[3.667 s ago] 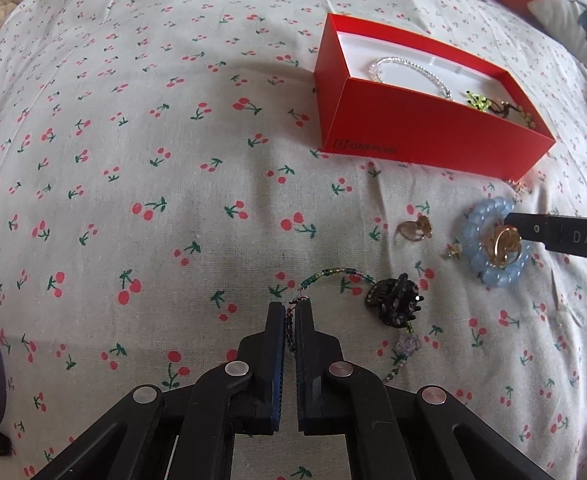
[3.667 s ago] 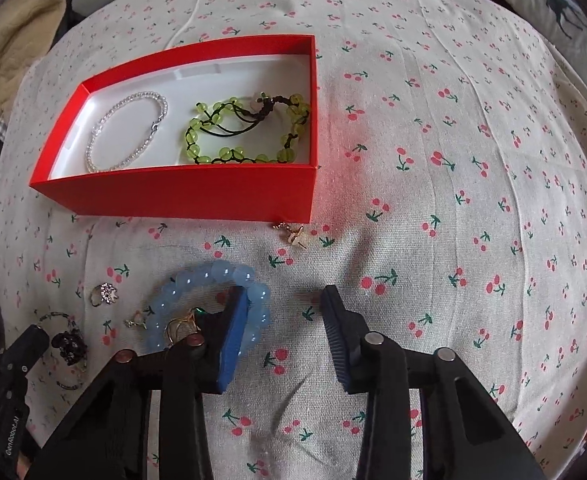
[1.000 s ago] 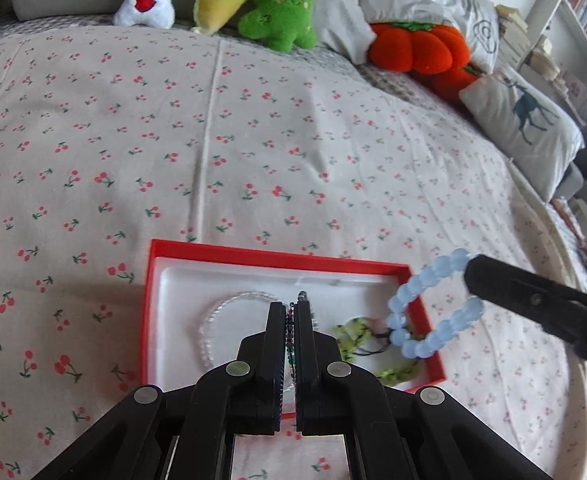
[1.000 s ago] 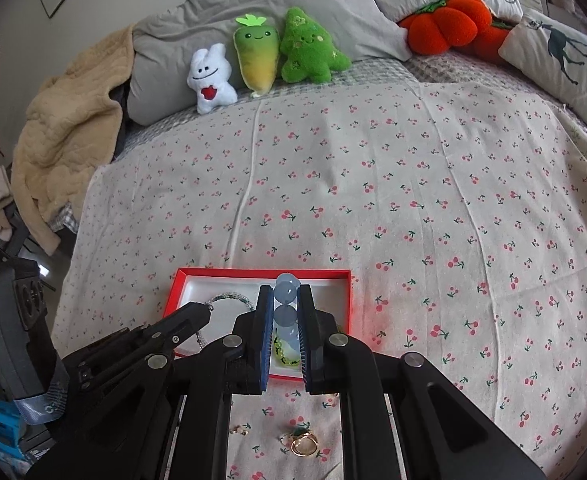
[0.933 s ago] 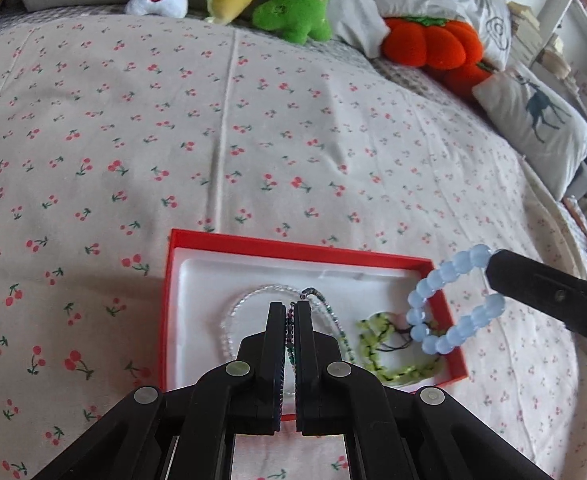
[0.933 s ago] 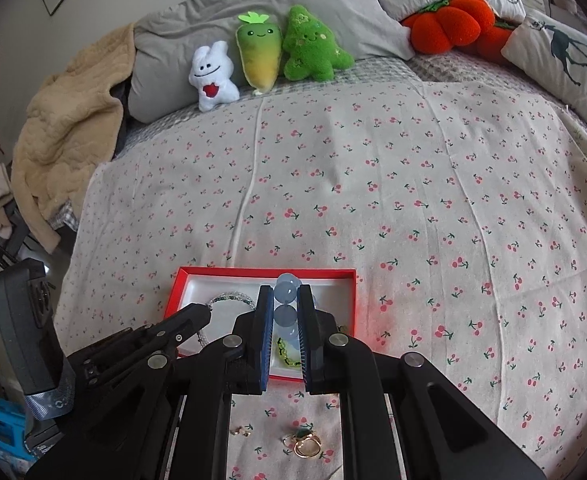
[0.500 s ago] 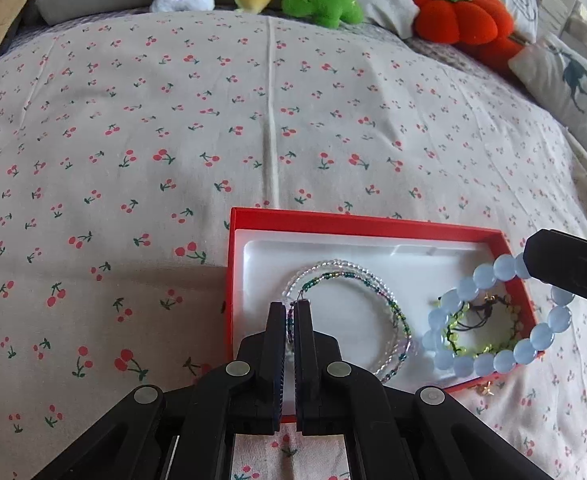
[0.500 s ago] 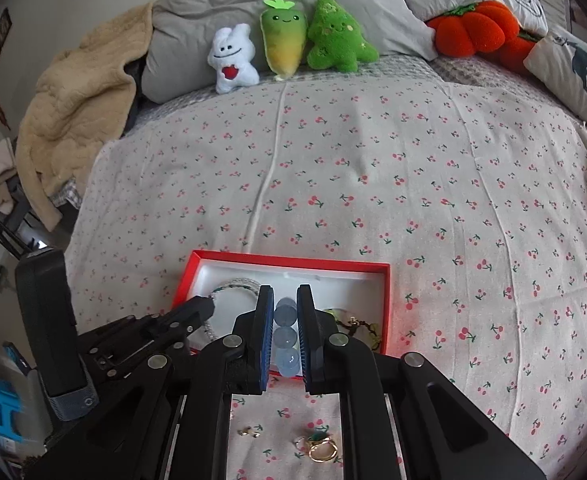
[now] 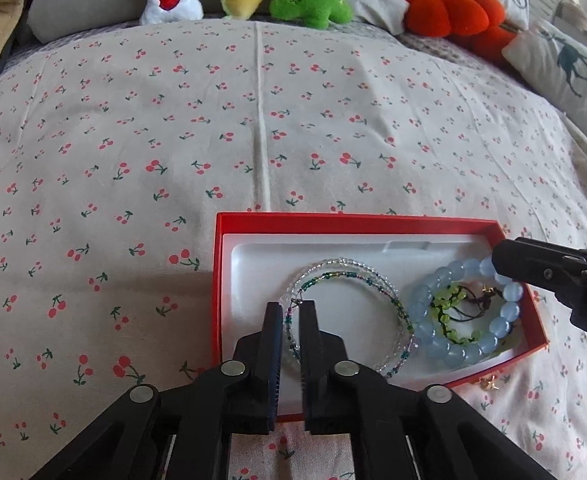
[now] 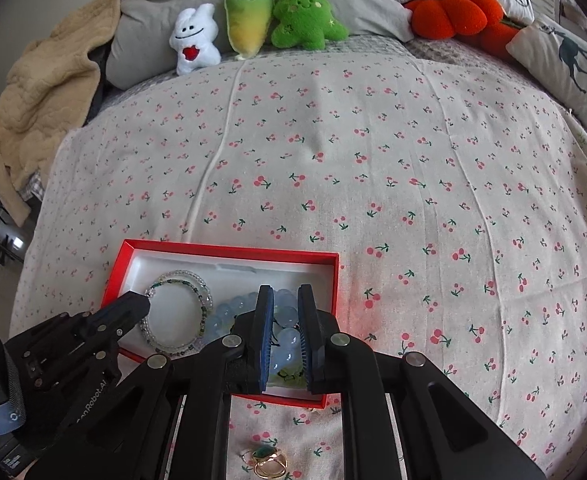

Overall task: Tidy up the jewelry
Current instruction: 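Open both tools to release the bracelets and withdraw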

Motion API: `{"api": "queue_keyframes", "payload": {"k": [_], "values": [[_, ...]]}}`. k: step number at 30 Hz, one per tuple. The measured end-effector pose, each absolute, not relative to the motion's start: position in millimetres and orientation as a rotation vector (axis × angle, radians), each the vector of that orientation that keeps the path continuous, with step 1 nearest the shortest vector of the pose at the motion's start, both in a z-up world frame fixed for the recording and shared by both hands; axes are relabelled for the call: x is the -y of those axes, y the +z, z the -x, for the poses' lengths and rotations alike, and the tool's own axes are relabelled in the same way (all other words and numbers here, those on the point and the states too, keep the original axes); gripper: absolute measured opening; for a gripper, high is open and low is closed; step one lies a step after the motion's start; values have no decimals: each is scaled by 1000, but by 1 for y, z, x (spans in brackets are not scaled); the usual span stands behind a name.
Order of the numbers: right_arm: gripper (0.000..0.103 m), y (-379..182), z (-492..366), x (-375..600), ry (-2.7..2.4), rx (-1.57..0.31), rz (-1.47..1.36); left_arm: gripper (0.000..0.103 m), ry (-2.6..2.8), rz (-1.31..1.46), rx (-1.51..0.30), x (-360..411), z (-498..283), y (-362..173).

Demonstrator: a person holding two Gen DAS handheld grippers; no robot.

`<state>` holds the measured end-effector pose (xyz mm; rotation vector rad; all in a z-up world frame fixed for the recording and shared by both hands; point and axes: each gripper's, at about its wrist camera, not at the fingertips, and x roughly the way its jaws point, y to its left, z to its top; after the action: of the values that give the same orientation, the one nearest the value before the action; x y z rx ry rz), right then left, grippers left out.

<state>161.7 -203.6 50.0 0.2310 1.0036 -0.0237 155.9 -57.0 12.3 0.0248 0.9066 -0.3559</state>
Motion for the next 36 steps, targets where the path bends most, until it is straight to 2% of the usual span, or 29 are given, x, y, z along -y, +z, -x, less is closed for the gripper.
{"api": "queue_keyframes", "payload": {"k": [1,2,5,6,11,14,22,36], "values": [[19,51,-161,203,-12,-1006,-226,24,-360,-30,-900,57,-153,15],[28,54,-159,203,-3,-1006,-221,35,-362,-36,-891,57,-150,19],[46,62,-150,203,3,-990,-201,46,-363,-62,-865,54,-140,30],[47,65,-147,203,3,-984,-197,48,-362,-67,-861,53,-137,33],[51,75,-134,204,2,-977,-208,76,-353,-69,-862,42,-119,40],[56,77,-125,202,0,-979,-204,85,-344,-76,-891,36,-111,37],[65,65,-101,195,19,-1050,-210,89,-286,-91,-970,17,-93,23],[66,33,-71,192,-7,-1178,-175,90,-258,-44,-1054,-10,-67,6]]}}
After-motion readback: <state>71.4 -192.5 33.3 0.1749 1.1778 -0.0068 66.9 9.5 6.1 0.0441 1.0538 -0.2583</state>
